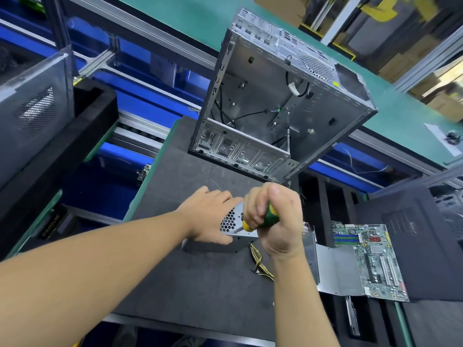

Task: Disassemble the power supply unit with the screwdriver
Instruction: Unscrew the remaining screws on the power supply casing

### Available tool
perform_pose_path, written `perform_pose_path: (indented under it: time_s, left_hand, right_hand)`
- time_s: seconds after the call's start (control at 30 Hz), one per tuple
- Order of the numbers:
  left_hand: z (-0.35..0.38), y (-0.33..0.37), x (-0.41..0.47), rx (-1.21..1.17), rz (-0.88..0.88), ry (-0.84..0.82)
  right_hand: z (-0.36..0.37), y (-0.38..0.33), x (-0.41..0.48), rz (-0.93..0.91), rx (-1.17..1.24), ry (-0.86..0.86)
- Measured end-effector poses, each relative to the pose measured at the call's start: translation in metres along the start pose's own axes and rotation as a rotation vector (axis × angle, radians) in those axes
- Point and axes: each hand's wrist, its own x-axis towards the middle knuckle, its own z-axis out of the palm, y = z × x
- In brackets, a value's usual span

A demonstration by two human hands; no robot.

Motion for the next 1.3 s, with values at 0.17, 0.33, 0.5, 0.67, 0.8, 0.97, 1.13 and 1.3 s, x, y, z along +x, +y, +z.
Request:
perform_pose_path:
  time_s: [0.17,0.33,0.5,0.67,0.8,0.97,1.13,1.3]
  left_hand:
    - [-0.002,-0.001,0.000,0.011,0.001,-0.035]
    - [-0.001,0.000,-0.001,0.032,-0.019,-0.052]
    - [0.000,-0.001,0.001,0.017,-0.038,-0.058]
    - [-0.005,0.001,-0.001,0.042,-0.003,-0.037]
    - [-0.008,0.003,-0.003,-0.010,-0.008,-0.047]
    - [-0.004,0.002,-0.002,0.024,-0.015,-0.029]
    - [-0.001,0.002,-0.001,0.027,-0.031,-0.044]
    - [0.002,0.000,0.000,0.033,-0.030,-0.048]
  right_hand:
    - [-0.001,-0.001,0.013,0.102,-0.051,-0.019]
    - [0.002,0.000,0.017,0.054,-0.309,0.340]
    - [0.010,0.001,0.006,0.047,-0.297,0.567]
    - [0.014,0.007,-0.003,0.044,-0.171,0.325]
    - [0.009,0.007,0.004,0.077,-0.041,0.094]
    - [-0.003,0.003,0.007,0.113,0.135,-0.051]
    - [-0.016,0.000,0.006,0.094,0.112,0.090]
    - [-0.013,0.002,0.012,0.054,-0.034,0.279]
